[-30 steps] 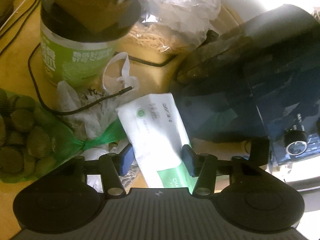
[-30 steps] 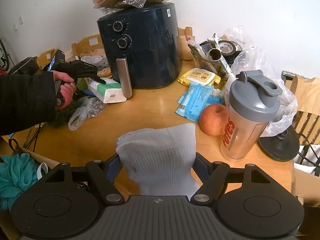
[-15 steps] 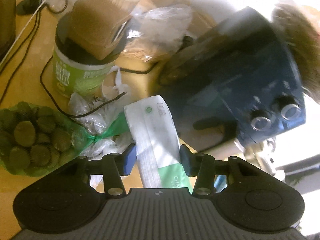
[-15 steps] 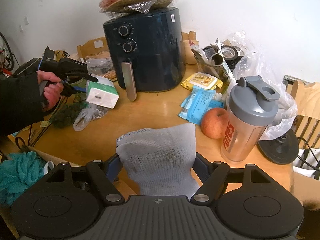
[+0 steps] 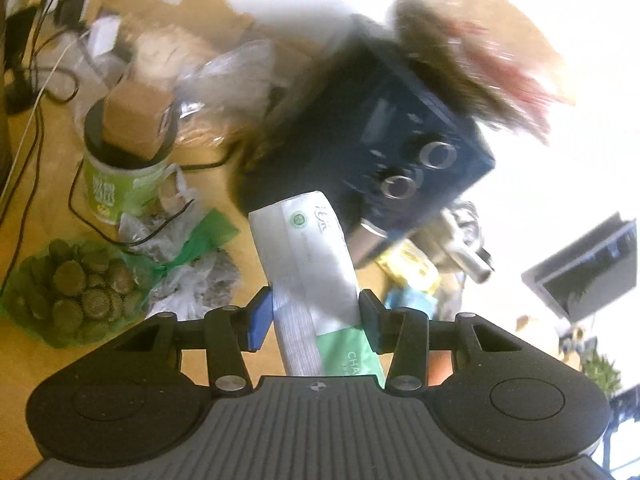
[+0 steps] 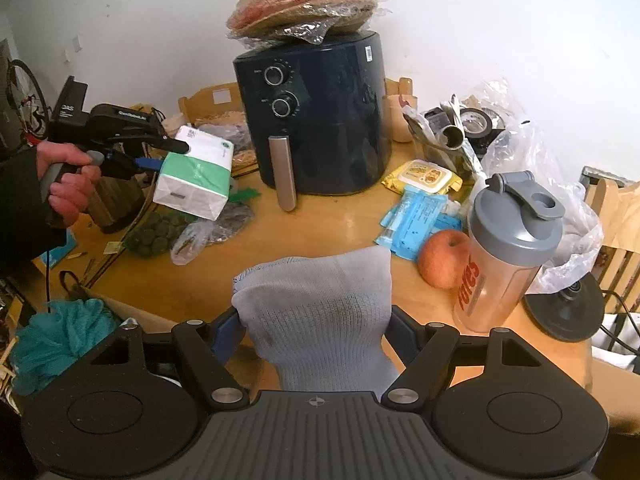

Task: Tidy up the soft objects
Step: 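Lift the tissue pack with the left tool toward the box while the right tool carries the sock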

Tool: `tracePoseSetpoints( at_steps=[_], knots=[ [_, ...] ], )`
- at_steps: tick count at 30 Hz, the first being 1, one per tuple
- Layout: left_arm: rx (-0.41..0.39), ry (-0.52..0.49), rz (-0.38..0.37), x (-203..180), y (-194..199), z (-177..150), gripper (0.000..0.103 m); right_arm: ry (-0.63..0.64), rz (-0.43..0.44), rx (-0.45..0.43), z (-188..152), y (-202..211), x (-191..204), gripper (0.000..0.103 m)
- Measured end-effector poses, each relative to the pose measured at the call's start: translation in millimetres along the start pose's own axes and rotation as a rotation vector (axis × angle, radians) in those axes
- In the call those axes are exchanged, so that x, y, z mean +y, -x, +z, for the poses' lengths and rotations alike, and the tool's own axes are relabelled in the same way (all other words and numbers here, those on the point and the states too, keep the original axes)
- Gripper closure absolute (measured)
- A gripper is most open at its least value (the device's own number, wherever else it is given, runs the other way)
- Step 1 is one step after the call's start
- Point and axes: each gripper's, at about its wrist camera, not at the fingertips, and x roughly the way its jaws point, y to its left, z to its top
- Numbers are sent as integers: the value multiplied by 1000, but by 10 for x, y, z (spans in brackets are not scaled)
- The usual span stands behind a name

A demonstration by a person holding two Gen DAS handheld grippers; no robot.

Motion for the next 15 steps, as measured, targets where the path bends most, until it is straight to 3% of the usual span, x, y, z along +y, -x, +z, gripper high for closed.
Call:
tracePoseSetpoints(
  at_steps=[9,15],
  knots=[
    [-30,-220,-36,-490,556,-215,58,4,44,-17,-30,153,44,26],
    [-42,-308,-59,-765,906,-376,59,9,67,-32,-50,249,78,26]
  ],
)
